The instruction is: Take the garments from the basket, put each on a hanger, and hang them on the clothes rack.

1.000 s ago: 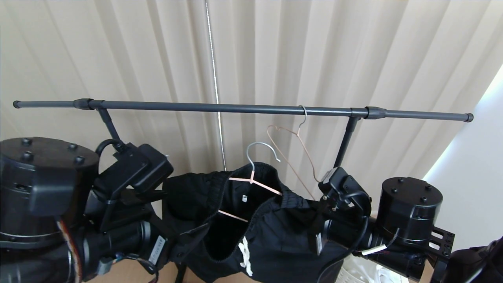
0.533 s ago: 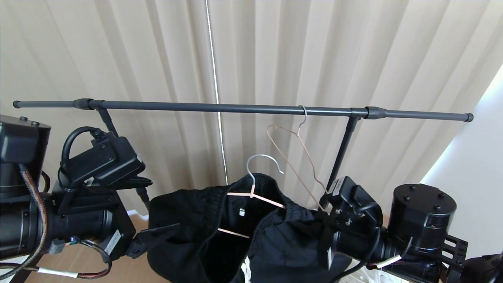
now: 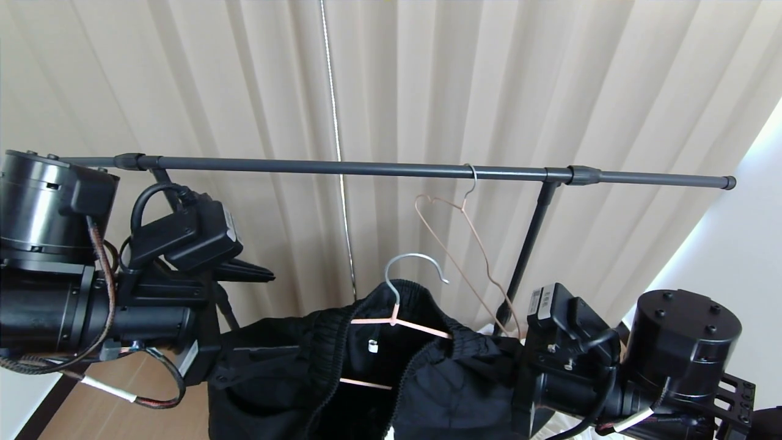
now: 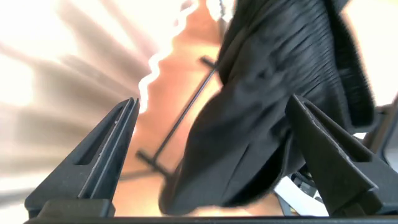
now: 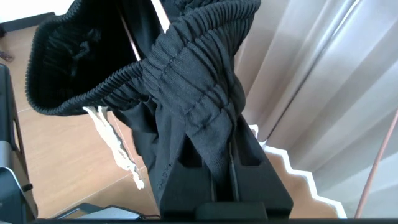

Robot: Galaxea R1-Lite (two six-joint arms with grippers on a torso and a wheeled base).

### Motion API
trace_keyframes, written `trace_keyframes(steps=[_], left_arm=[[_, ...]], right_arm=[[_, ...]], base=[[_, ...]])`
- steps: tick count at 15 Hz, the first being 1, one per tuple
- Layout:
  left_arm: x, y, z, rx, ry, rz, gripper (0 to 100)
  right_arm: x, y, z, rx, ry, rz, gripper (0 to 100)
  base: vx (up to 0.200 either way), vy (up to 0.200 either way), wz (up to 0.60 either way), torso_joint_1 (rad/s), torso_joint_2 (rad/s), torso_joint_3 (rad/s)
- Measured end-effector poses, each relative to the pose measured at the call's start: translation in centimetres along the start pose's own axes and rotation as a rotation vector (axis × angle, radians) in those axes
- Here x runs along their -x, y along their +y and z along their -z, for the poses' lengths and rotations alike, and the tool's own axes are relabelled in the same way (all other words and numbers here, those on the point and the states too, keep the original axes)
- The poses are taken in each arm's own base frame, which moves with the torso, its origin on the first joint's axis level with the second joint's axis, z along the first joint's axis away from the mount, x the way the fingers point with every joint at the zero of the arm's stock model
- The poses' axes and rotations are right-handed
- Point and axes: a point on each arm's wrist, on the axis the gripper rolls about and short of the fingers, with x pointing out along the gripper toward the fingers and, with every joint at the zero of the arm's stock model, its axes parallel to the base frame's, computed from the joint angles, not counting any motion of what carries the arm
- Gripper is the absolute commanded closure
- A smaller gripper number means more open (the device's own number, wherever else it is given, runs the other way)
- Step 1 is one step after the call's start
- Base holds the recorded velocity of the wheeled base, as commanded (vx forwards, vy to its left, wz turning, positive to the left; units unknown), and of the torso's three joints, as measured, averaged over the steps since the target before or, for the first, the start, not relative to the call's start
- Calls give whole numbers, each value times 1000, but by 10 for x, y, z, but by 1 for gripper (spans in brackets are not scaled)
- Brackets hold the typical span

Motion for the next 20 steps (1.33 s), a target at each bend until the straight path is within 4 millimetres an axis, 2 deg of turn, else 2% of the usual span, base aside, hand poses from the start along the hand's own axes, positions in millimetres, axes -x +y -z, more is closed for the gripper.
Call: trace_keyframes(steps=[7, 14, 15, 20], left_arm=[[-26, 16, -8, -83, -54, 243, 0], [-46, 14, -3, -60, -59, 340, 0], [-47, 14, -2, -55, -56, 343, 100], [-49, 14, 1, -46, -47, 346, 100]], right_arm=[[1, 0, -4, 11, -35, -30, 100], [0, 0, -11, 16, -63, -30, 100], [0, 0, -12, 16, -65, -30, 100], [0, 0, -13, 18, -75, -30, 100]], base=[[0, 0, 0, 0, 0, 0], [0, 0, 0, 0, 0, 0], [0, 0, 0, 0, 0, 0], [0, 0, 0, 0, 0, 0]])
